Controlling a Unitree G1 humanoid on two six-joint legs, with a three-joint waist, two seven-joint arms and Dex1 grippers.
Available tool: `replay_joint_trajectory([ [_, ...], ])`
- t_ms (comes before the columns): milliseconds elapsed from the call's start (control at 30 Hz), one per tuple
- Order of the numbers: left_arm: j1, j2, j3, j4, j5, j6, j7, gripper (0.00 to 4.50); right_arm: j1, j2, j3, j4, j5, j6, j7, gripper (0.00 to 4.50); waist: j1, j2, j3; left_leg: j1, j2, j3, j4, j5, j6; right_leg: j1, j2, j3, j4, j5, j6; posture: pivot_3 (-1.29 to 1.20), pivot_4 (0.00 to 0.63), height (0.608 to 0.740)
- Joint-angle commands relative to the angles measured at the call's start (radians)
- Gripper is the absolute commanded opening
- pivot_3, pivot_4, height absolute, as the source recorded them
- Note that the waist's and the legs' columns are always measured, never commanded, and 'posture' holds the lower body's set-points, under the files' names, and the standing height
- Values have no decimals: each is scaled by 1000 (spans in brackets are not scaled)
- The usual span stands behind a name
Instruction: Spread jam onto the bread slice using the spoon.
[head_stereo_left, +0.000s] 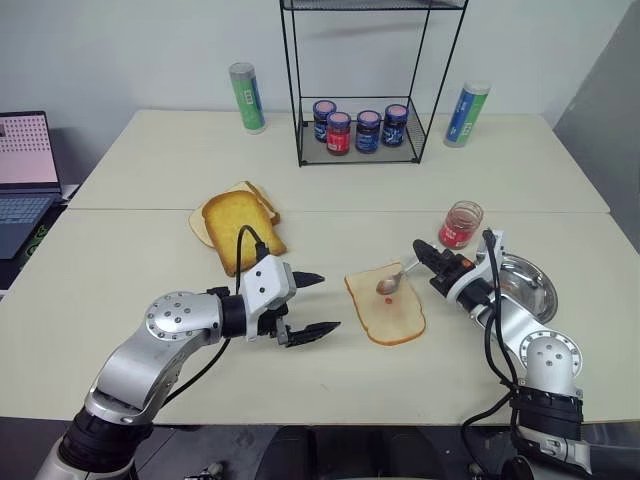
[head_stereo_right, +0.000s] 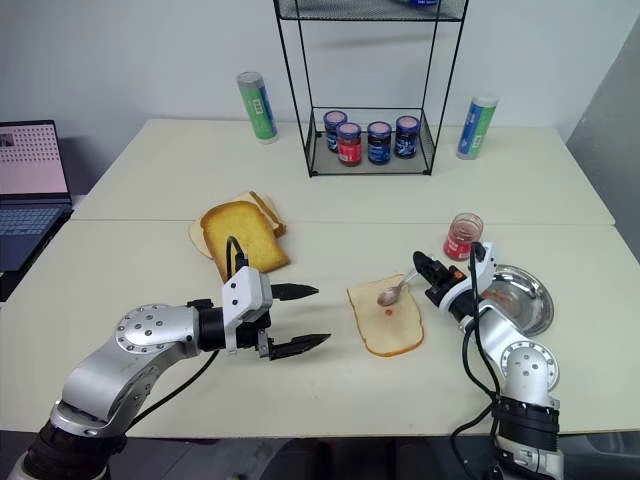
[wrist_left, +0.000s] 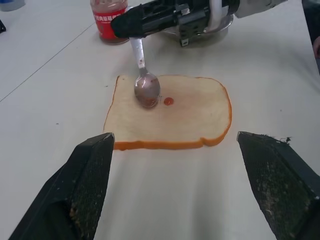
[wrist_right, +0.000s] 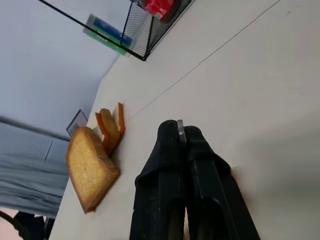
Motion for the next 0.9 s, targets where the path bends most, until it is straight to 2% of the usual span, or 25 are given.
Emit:
replay_joint_trajectory([
  [33, -13, -5, -1, -31, -6, 1, 3, 4113, -2, -20, 3, 12, -28, -10, 38, 7, 0, 0, 0, 0, 0, 0, 0, 0, 0, 0, 0, 0, 0, 0, 0, 0, 150, 740],
  [200, -9, -2, 3, -36, -7, 2, 3, 4113, 54, -83, -1, -21, -5, 58, 82, 7, 3, 0, 0, 0, 0, 0, 0, 0, 0, 0, 0, 0, 0, 0, 0, 0, 150, 740],
  [433, -5, -2, 4, -41, -11, 4, 2, 4113, 123, -154, -70, -90, 144, 146, 52, 7, 4, 0, 0, 0, 0, 0, 0, 0, 0, 1, 0, 0, 0, 0, 0, 0, 150, 740],
  [900, -21, -9, -6, -20, -5, -11, -12, 4113, 184, -219, -95, -119, 335, 180, 1, 7, 4, 0, 0, -1, 0, 0, 0, 0, 0, 1, 0, 0, -1, 0, 0, 0, 150, 740],
])
